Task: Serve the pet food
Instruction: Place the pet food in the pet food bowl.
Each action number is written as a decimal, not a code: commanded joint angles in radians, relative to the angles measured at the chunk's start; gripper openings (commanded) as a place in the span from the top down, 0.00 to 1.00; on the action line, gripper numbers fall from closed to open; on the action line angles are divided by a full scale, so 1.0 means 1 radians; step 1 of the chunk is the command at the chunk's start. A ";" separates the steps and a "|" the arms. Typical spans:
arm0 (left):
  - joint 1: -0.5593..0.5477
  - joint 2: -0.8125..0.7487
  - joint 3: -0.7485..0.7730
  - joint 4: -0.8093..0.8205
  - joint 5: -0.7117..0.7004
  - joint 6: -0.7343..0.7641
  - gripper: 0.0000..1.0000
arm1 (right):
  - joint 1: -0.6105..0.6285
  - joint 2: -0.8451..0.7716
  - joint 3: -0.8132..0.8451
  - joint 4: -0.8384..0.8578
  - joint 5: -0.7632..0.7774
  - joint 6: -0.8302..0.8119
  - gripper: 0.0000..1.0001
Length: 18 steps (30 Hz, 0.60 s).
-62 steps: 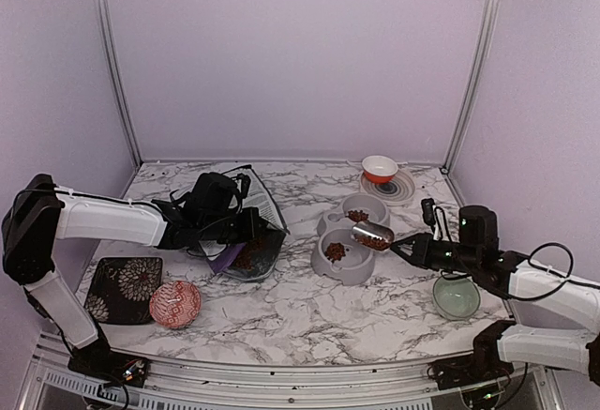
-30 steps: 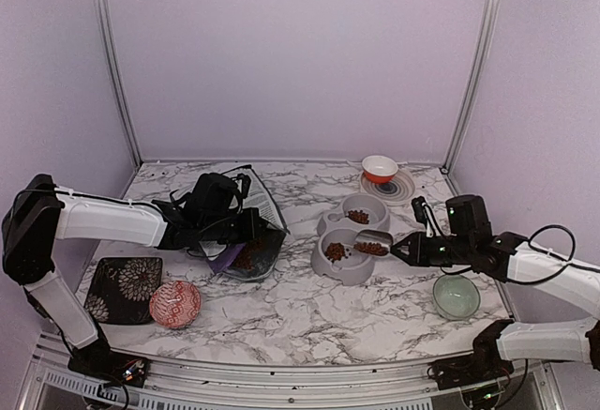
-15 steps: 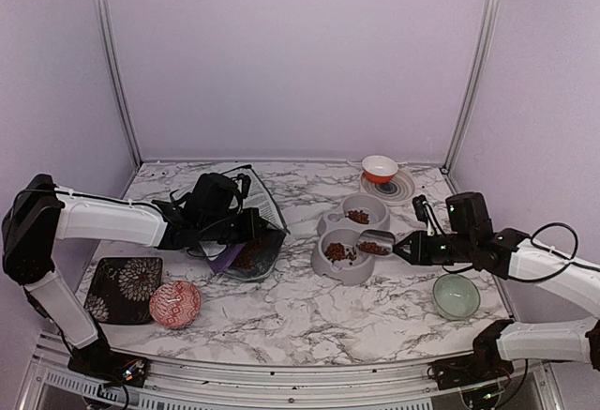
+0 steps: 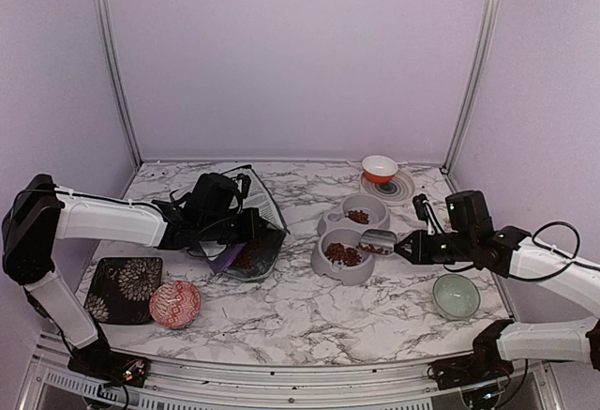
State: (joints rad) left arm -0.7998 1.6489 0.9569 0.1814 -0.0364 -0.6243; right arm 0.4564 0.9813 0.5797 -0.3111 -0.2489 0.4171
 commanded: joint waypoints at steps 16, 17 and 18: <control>-0.003 -0.028 -0.009 0.024 -0.023 -0.013 1.00 | 0.083 0.059 0.154 -0.121 0.159 -0.043 1.00; -0.003 -0.028 -0.009 0.025 -0.023 -0.012 1.00 | 0.085 0.059 0.157 -0.122 0.160 -0.044 1.00; -0.003 -0.027 -0.009 0.026 -0.023 -0.012 1.00 | 0.086 0.059 0.159 -0.122 0.161 -0.044 1.00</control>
State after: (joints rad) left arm -0.7998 1.6489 0.9565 0.1814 -0.0399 -0.6235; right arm 0.5304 1.0409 0.6849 -0.4076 -0.1360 0.3885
